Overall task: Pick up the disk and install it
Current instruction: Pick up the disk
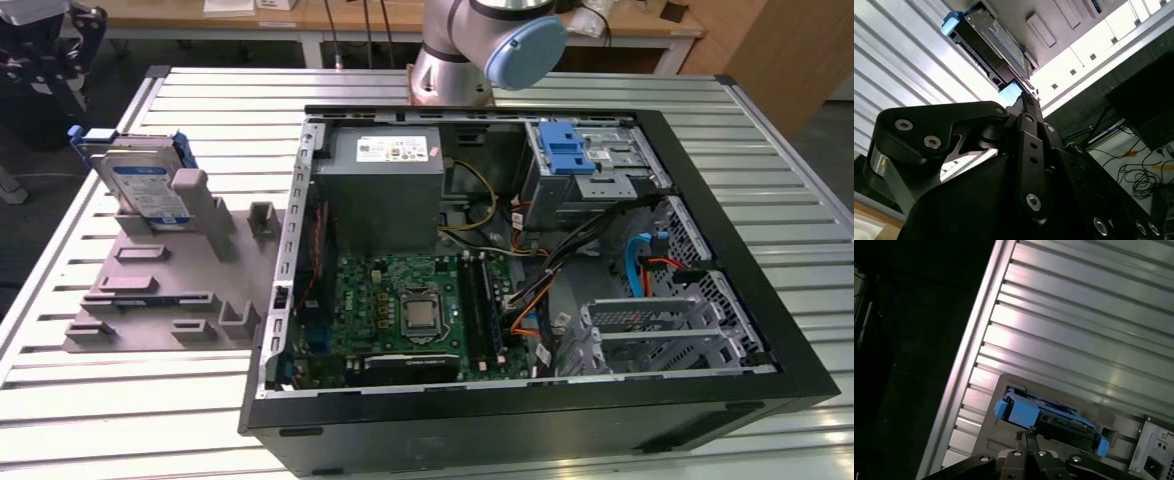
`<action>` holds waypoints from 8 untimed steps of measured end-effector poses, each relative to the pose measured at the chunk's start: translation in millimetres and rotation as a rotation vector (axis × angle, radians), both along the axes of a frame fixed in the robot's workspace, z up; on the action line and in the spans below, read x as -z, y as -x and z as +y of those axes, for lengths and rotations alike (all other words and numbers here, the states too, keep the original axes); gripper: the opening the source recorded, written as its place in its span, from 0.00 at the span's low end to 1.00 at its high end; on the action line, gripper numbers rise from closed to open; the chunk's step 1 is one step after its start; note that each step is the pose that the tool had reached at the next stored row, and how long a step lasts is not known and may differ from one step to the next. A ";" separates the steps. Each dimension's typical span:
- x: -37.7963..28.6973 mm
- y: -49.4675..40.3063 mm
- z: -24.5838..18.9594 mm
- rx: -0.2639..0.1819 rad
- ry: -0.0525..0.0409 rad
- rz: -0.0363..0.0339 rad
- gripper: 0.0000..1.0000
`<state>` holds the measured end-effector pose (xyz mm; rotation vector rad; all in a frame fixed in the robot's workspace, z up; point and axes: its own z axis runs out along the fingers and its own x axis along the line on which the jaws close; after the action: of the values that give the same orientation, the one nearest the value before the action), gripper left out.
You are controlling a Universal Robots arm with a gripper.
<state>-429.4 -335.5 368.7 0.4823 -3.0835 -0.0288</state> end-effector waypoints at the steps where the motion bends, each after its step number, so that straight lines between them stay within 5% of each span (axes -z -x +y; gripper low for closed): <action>1: 0.0 0.0 0.0 -0.013 0.0000 0.0000 0.11; 8: 0.3 0.0 0.0 -0.100 0.0000 0.0000 0.11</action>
<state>-429.4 -335.5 368.4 0.6351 -3.0548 -0.0271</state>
